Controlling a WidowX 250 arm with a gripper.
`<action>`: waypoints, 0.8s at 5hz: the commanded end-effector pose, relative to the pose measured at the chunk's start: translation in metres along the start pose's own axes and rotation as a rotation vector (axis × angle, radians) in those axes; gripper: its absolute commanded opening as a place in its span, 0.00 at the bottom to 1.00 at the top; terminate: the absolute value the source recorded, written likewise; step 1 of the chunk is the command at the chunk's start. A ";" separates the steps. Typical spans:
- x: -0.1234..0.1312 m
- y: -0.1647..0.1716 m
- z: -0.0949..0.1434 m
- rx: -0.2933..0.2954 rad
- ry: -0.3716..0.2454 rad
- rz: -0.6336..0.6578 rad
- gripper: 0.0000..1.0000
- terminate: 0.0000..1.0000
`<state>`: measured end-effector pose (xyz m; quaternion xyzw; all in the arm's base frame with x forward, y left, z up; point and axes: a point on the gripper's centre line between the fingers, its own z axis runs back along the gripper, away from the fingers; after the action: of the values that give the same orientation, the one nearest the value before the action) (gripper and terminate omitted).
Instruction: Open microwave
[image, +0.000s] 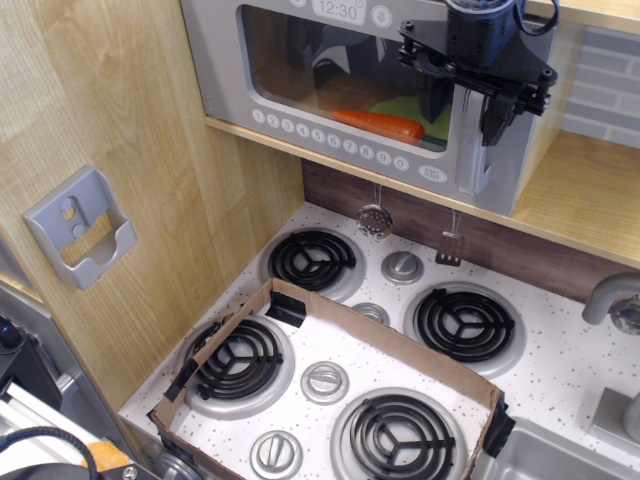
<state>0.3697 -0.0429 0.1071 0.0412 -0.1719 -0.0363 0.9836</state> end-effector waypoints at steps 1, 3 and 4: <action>0.001 -0.011 0.020 0.021 -0.043 0.045 0.00 0.00; -0.031 -0.013 0.022 0.013 0.004 0.100 0.00 0.00; -0.039 -0.016 0.023 0.032 0.042 0.132 1.00 0.00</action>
<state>0.3198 -0.0553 0.0969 0.0511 -0.1303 0.0354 0.9895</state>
